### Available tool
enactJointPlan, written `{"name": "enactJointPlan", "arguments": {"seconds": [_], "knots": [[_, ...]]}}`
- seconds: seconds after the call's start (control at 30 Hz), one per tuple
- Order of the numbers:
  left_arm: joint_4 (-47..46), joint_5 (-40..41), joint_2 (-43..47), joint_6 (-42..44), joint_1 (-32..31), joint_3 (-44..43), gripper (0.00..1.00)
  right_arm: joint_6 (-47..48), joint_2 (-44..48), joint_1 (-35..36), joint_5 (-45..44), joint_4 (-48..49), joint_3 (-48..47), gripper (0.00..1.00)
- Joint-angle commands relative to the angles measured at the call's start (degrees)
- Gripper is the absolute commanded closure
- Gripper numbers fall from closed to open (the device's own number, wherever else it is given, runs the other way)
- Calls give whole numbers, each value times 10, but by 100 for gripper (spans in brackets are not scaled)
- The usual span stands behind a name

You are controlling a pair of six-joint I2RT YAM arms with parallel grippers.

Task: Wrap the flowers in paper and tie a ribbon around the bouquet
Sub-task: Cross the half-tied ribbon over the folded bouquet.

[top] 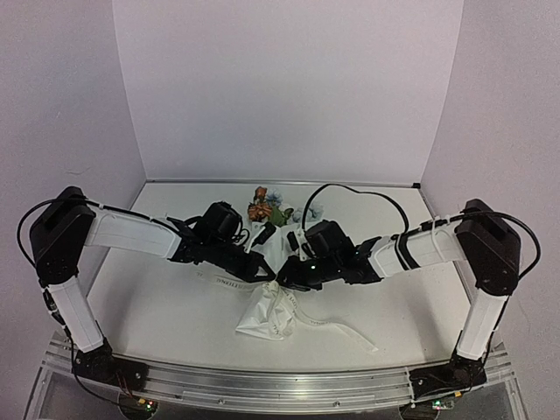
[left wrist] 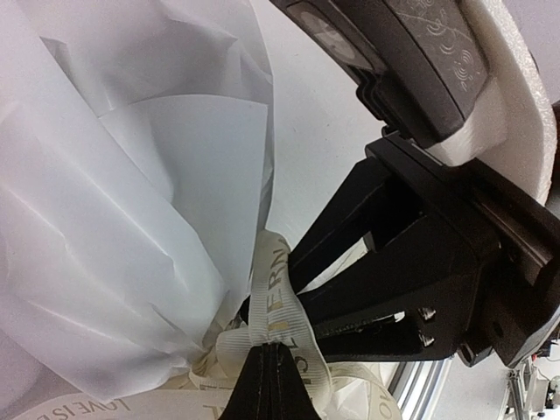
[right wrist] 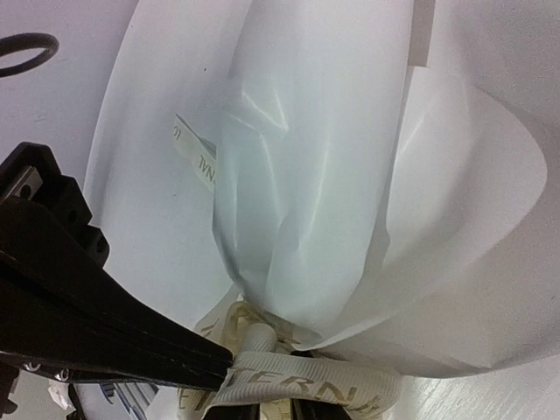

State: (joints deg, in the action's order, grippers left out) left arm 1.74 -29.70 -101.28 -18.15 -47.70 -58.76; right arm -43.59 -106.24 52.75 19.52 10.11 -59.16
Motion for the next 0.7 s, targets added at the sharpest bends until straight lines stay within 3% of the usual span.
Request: {"name": "enactJointPlan", "arguments": {"seconds": [0.0,0.67], "knots": [[-46,5,35,0,-3,8,100,1,46,7,5,25,7,84],[-23,15,35,37,-2,10,100,18,124,14,-55,-53,36,82]]}}
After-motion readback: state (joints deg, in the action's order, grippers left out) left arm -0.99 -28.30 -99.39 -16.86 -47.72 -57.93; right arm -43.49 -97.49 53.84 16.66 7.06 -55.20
